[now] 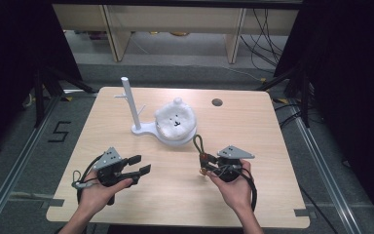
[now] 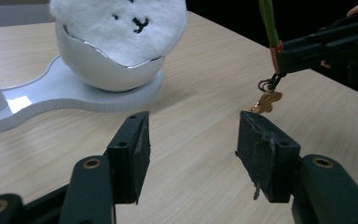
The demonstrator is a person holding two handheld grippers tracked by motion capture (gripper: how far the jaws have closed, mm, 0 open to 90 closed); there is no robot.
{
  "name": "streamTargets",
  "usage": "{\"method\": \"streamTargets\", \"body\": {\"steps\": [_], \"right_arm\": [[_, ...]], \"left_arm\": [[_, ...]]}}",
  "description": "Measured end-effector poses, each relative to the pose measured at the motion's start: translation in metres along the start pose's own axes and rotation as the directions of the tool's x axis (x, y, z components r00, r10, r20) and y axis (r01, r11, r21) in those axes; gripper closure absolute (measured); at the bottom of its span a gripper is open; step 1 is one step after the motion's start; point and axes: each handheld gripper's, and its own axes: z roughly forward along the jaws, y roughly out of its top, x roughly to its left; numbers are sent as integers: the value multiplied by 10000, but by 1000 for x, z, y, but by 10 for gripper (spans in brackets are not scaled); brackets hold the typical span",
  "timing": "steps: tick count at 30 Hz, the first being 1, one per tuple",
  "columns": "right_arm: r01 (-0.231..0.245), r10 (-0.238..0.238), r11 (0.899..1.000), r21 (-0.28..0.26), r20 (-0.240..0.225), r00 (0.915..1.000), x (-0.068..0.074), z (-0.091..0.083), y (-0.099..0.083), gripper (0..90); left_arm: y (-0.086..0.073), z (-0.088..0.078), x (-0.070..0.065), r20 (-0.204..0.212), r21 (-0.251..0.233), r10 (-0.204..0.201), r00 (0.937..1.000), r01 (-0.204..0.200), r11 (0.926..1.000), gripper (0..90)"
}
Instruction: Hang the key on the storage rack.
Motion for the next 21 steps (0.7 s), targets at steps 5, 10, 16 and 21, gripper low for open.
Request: {"method": "streamTargets", "body": {"steps": [5,10,16,21], "right_arm": [[-472,470,9986,-251,-64,9989,9,4,-1,691],[77,-91,9973,-731,-199,9998,11,12,-1,691],[310,-339,9916,-1258,-210,9992,17,17,0,691],[385,-421,9888,-1439,-223,9989,22,20,2,691]], "left_arm": [[7,6,-2,209,-40,130,9997,-129,9999,454],[15,11,-4,399,-150,173,9991,-167,9997,487],[23,16,-6,627,-399,12,9980,13,9992,530],[28,22,-9,959,-510,-38,9954,88,9987,547]]}}
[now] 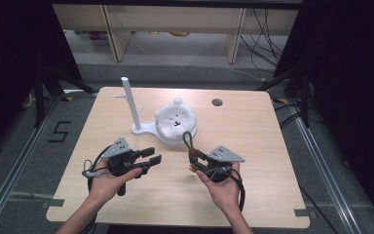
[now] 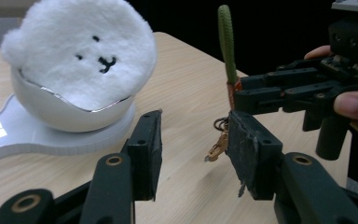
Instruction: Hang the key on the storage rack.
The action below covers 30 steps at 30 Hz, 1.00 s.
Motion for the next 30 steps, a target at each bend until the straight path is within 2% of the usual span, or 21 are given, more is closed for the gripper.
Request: {"method": "streamTargets", "body": {"steps": [4,5,8,9,11,12,13,15,17,18,19,21,22,23,29,30], "right_arm": [[90,-92,9995,-308,-80,9999,4,4,2,691],[347,-348,9983,-470,-12,9994,4,5,3,691],[606,-610,9968,-523,-63,9981,8,8,5,691],[390,-400,9974,-605,-149,9991,10,9,5,691],[555,-574,9963,-657,-271,9980,12,12,6,691],[366,-384,9968,-710,-233,9990,14,13,6,691],[571,-593,9959,-704,-300,9978,14,14,6,691],[623,-641,9958,-674,-243,9976,16,15,6,691],[370,-393,9969,-700,-323,9987,19,16,6,691],[698,-718,9950,-719,-258,9971,17,16,6,691],[401,-420,9973,-623,-289,9987,19,15,6,691],[416,-445,9964,-736,-377,9983,20,17,6,691],[684,-700,9948,-748,-188,9974,20,17,6,691],[469,-503,9960,-760,-424,9978,21,18,6,691],[589,-619,9955,-745,-385,9973,24,19,7,691],[389,-419,9962,-785,-371,9984,25,19,7,691]], "left_arm": [[6,10,-3,378,-246,-94,9992,103,9996,563],[7,11,-3,348,-230,-119,9993,127,9997,569],[10,16,-4,503,-296,-205,9985,220,9993,590],[12,17,-4,536,-342,-235,9983,254,9991,598],[14,20,-4,635,-444,-295,9975,324,9985,620],[15,21,-4,633,-431,-338,9974,366,9984,627],[16,22,-4,679,-493,-415,9968,449,9978,635],[18,24,-5,747,-529,-449,9962,489,9974,649],[19,26,-5,840,-550,-473,9953,520,9971,659],[20,27,-5,840,-528,-469,9954,514,9973,664],[20,28,-5,833,-500,-499,9953,542,9973,669],[20,30,-5,845,-490,-605,9946,648,9967,681],[20,31,-4,870,-517,-690,9938,737,9959,687],[20,32,-4,853,-515,-791,9932,837,9952,693],[20,36,-3,893,-589,-977,9912,1032,9929,716],[20,36,-3,883,-604,-991,9912,1046,9927,720]]}}
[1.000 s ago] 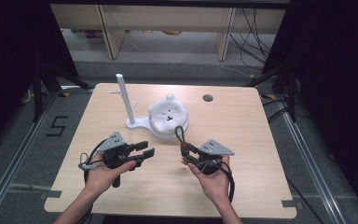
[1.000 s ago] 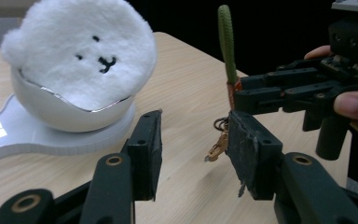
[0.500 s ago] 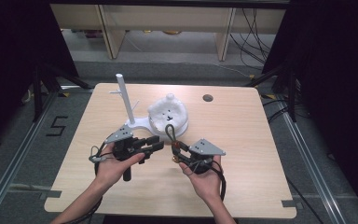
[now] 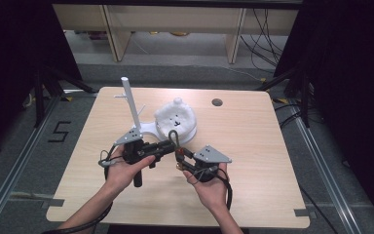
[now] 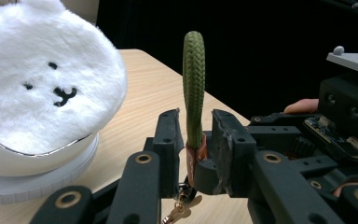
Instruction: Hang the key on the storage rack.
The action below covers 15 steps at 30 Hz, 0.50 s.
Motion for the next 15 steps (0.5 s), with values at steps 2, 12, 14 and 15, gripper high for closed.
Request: {"method": "streamTargets", "body": {"steps": [2,12,14,15], "right_arm": [[104,-104,9999,-38,-138,9999,0,1,0,691],[167,-169,9998,-119,-172,9997,3,2,0,691],[189,-192,9997,-156,-156,9997,3,2,0,691],[175,-178,9997,-166,-154,9997,3,2,0,691]], "left_arm": [[1,1,1,-43,-20,4,10000,-4,10000,730],[1,1,0,46,-187,27,10000,-26,9998,814],[1,1,0,39,-162,37,10000,-36,9999,806],[1,1,0,39,-176,58,10000,-57,9998,804]]}}
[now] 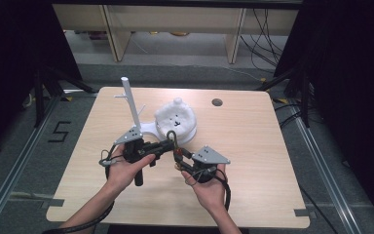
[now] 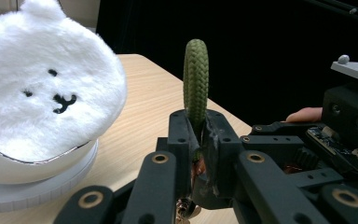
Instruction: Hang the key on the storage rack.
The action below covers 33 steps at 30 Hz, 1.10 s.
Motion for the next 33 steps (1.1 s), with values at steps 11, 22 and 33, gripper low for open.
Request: {"method": "streamTargets", "body": {"steps": [11,22,33], "right_arm": [[185,-182,9996,-197,147,9997,-1,0,0,690],[141,-141,9999,43,-93,9999,0,-1,2,611],[191,-197,9992,340,195,9996,-6,-8,-1,600]], "left_arm": [[0,1,-1,46,-77,190,9998,-190,9998,829],[8,-7,-3,-532,-35,1049,9931,-1052,9944,833],[16,-18,2,-1288,-45,1589,9789,-1608,9870,833]]}}
